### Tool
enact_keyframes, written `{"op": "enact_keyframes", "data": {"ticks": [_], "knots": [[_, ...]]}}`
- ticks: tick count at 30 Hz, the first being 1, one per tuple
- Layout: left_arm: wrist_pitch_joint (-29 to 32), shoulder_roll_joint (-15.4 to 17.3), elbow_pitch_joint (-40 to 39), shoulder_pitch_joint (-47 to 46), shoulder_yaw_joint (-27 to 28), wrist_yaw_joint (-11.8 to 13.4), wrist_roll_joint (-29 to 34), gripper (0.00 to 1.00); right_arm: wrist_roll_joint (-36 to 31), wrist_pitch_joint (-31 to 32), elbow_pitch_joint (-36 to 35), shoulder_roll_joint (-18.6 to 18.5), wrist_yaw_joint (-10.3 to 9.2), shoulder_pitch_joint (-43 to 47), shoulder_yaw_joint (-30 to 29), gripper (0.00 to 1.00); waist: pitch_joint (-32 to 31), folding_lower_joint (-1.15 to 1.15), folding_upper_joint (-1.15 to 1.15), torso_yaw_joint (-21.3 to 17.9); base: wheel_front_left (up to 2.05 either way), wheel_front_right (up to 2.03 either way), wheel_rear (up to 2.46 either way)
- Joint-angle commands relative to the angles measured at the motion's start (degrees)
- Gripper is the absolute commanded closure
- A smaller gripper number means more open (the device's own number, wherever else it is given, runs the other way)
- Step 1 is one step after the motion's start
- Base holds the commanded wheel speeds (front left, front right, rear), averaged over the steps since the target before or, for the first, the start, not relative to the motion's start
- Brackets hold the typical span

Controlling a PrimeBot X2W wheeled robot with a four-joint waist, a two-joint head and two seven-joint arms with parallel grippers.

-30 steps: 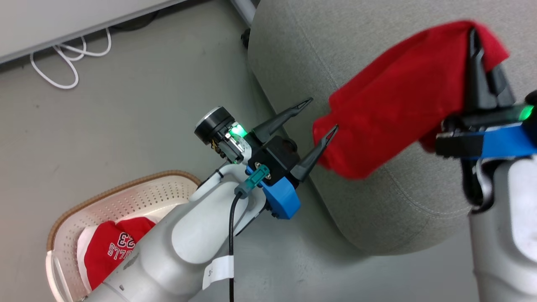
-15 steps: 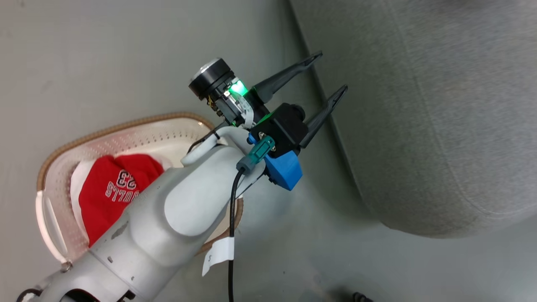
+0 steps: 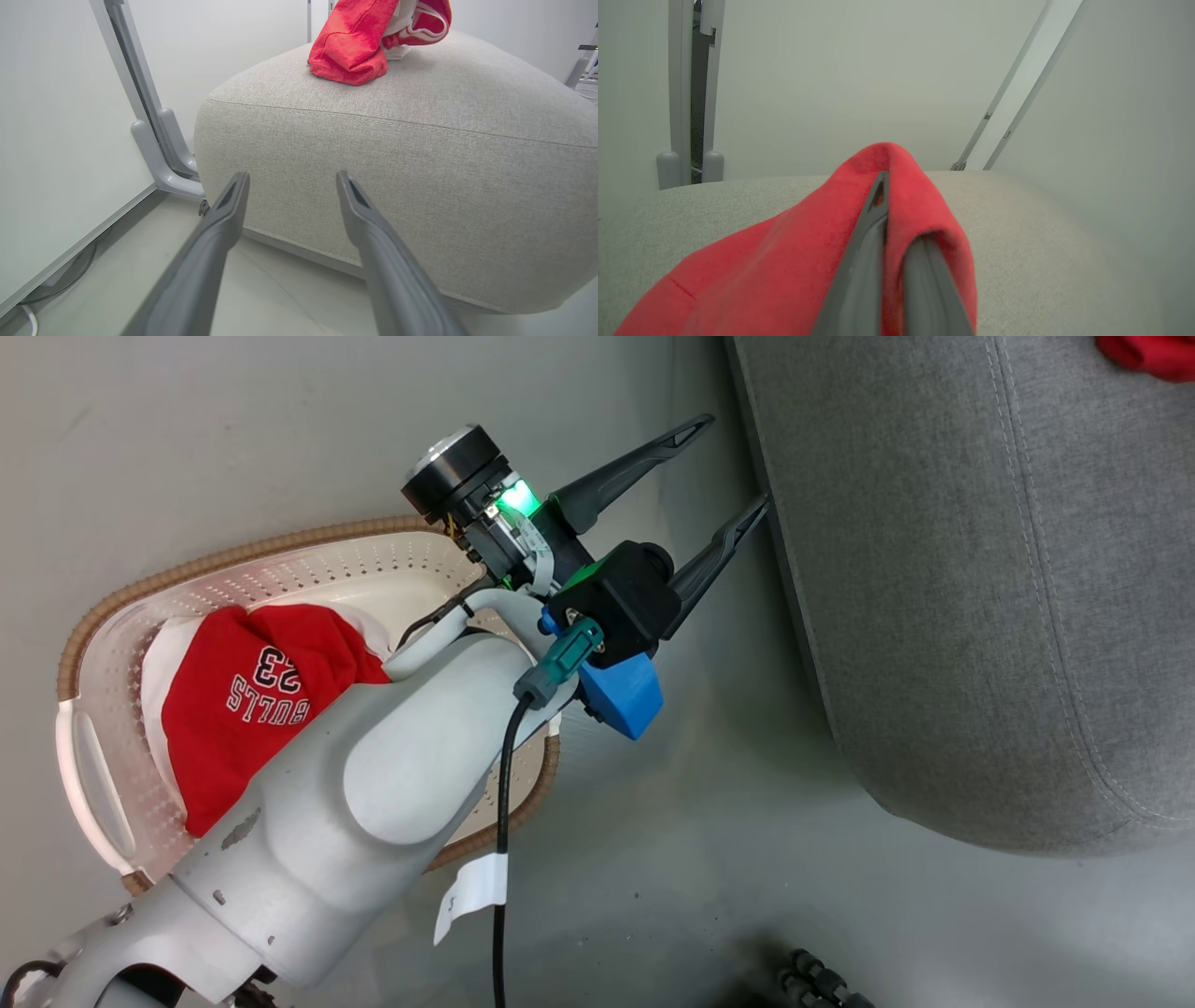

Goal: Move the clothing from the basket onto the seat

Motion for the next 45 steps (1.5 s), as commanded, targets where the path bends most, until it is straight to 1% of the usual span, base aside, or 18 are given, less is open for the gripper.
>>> {"op": "enact_keyframes", "data": {"ticks": [1,6,9,10,11,12,15,17,19,26,30,33,39,45], "knots": [[0.1,0.4,-0.2,-0.8,0.1,0.5,0.1,0.00,-0.1,0.0,1.1,0.6,-0.01,1.1,0.0,1.00,0.1,-0.01,0.00,0.0,0.00,0.00,0.00],[0.4,0.8,-0.4,-0.9,-0.2,0.5,-0.2,0.00,-0.2,0.0,7.3,2.0,-0.01,3.2,0.0,1.00,0.3,-0.01,0.00,-0.1,0.00,0.00,0.00],[0.4,1.0,-0.5,-1.1,-0.2,0.6,-0.5,0.00,0.5,0.0,8.7,3.1,-0.01,4.3,0.1,1.00,0.3,-0.01,0.00,0.0,0.00,0.00,0.00],[0.4,1.1,-0.5,-1.1,-0.2,0.6,-0.6,0.00,0.6,0.0,8.6,3.4,-0.01,4.6,0.2,0.64,0.2,-0.01,0.00,0.0,0.00,0.00,0.00],[0.4,1.2,-0.5,-1.0,-0.3,0.7,-0.5,0.00,0.8,0.0,8.0,3.6,-0.01,4.7,-0.1,0.11,0.2,-0.01,0.00,0.0,0.00,0.00,0.00],[0.3,1.2,-0.5,-0.8,-0.3,0.8,-0.6,0.00,1.2,0.0,7.6,4.0,-0.01,5.0,-0.3,0.00,0.0,-0.01,0.00,0.0,0.00,0.00,0.00],[0.1,1.0,-0.4,-0.1,-0.2,1.2,-1.0,0.00,2.1,0.0,5.2,5.0,-0.01,6.7,-0.7,0.00,-1.0,-0.01,0.00,0.2,0.00,0.00,0.00],[-0.1,0.7,-0.4,0.4,0.0,1.6,-1.3,0.00,2.1,0.0,1.4,5.6,-0.01,8.7,0.1,0.00,-2.1,-0.01,0.00,0.4,0.00,0.00,0.00],[-0.4,0.5,-0.3,1.2,0.5,2.0,-1.9,0.00,2.4,0.0,-1.5,7.0,-0.01,11.8,0.6,0.00,-3.5,-0.01,0.00,0.5,0.00,0.00,0.00],[-0.9,-0.4,-0.6,4.8,2.8,3.7,-3.9,0.00,2.2,0.0,-9.3,10.5,-0.01,22.1,2.4,0.00,-10.1,-0.01,0.00,1.2,0.00,0.00,0.00],[-0.9,-0.3,-2.1,8.3,5.2,4.4,-4.7,0.00,2.0,0.0,-13.1,11.4,-0.01,27.0,4.4,0.00,-14.3,-0.01,0.00,2.1,0.00,0.00,0.00],[-0.9,0.1,-3.7,11.0,7.9,5.2,-5.1,0.00,2.2,0.0,-15.9,12.0,-0.01,29.8,6.9,0.00,-17.2,-0.01,0.00,2.8,0.00,0.00,0.00],[-0.9,1.3,-7.0,17.9,14.9,7.1,-4.9,0.00,2.9,0.0,-20.8,12.7,-0.01,33.4,12.8,0.00,-22.5,-0.01,0.00,5.1,0.00,0.00,0.00],[-0.9,2.0,-10.4,24.8,22.6,8.3,-3.7,0.00,3.6,0.0,-23.5,13.5,-0.01,36.2,18.6,0.00,-27.0,-0.01,0.00,8.2,0.00,0.00,0.00]]}}
